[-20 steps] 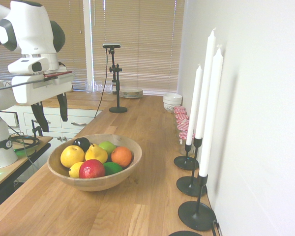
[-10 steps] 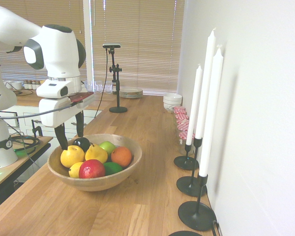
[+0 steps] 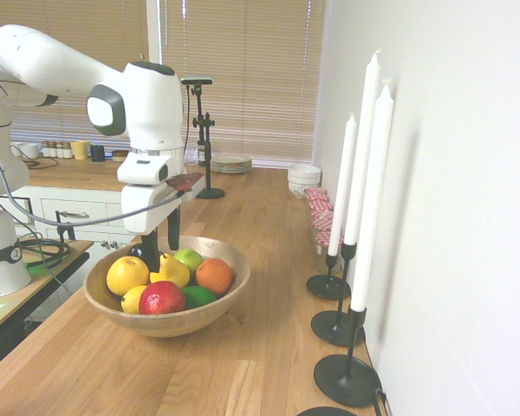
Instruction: Take pear out of the basket
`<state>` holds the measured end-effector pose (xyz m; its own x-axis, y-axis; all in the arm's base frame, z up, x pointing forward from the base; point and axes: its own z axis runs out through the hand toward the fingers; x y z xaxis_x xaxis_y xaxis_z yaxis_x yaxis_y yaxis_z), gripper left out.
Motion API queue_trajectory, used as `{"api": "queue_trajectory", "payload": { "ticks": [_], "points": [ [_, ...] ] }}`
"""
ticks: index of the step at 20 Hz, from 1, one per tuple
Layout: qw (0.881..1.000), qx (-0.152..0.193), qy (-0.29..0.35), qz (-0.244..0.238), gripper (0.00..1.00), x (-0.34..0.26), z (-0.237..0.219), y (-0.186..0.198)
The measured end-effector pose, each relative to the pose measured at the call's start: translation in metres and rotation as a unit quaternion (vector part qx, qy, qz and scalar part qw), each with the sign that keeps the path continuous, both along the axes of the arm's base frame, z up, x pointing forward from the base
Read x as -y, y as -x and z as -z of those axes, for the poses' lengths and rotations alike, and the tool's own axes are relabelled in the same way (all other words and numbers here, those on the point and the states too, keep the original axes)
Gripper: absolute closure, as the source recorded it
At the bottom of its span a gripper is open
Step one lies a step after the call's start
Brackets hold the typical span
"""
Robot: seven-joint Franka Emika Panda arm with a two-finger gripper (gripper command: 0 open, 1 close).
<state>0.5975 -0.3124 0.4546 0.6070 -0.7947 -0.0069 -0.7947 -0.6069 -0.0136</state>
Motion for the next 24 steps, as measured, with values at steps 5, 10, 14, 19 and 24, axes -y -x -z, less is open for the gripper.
{"api": "queue_trajectory", "payload": {
  "ticks": [5, 10, 14, 19, 24],
  "points": [
    [1.0, -0.014, -0.01, 0.004, 0.0, 0.002, 0.025, -0.004],
    [1.0, -0.011, -0.022, 0.019, 1.0, 0.013, 0.03, 0.003],
    [0.999, -0.002, -0.027, 0.025, 1.0, 0.015, 0.03, 0.006],
    [0.999, 0.001, -0.028, 0.031, 1.0, 0.02, 0.031, 0.014],
    [0.999, 0.002, -0.031, 0.037, 1.0, 0.03, 0.034, 0.031]
  ]
}}
